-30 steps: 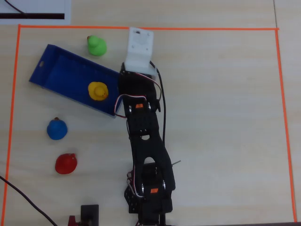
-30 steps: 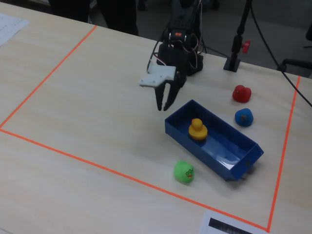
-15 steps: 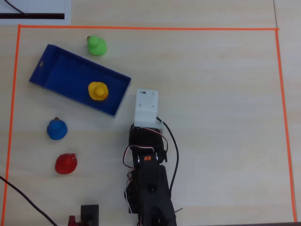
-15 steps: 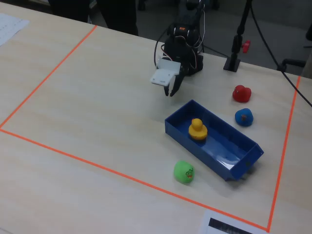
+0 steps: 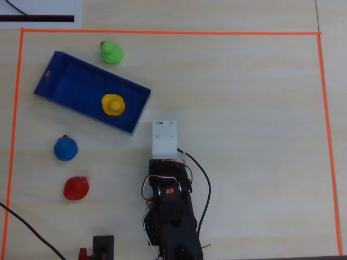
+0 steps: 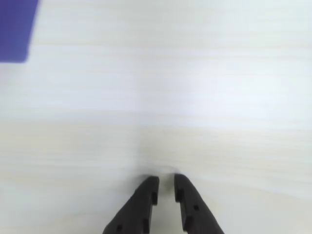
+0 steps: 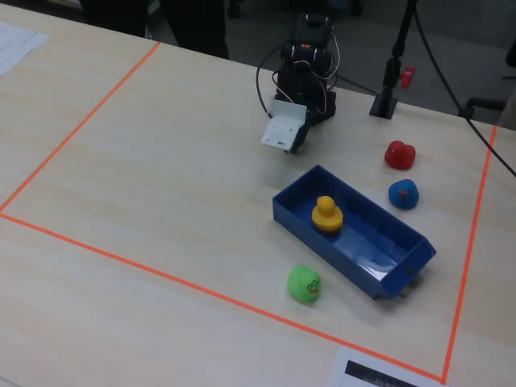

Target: Grasp yellow duck and put it into box.

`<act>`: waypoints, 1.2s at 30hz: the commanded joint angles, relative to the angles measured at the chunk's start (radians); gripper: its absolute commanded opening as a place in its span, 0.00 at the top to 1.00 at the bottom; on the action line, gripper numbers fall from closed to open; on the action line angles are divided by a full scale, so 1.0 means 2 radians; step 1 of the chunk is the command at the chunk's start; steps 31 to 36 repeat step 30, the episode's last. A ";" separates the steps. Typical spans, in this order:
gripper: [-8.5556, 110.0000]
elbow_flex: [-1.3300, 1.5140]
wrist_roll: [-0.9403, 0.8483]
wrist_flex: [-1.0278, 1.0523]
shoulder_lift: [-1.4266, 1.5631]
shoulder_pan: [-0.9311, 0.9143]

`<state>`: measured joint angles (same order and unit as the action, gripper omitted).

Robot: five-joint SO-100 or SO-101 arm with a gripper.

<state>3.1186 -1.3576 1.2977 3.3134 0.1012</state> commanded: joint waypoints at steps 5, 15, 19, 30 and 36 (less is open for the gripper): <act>0.92 -0.004 0.002 0.008 -0.002 -0.003; 0.83 -0.004 0.002 0.008 -0.002 -0.005; 0.83 -0.004 0.002 0.008 -0.002 -0.005; 0.83 -0.004 0.002 0.008 -0.002 -0.005; 0.83 -0.004 0.002 0.008 -0.002 -0.005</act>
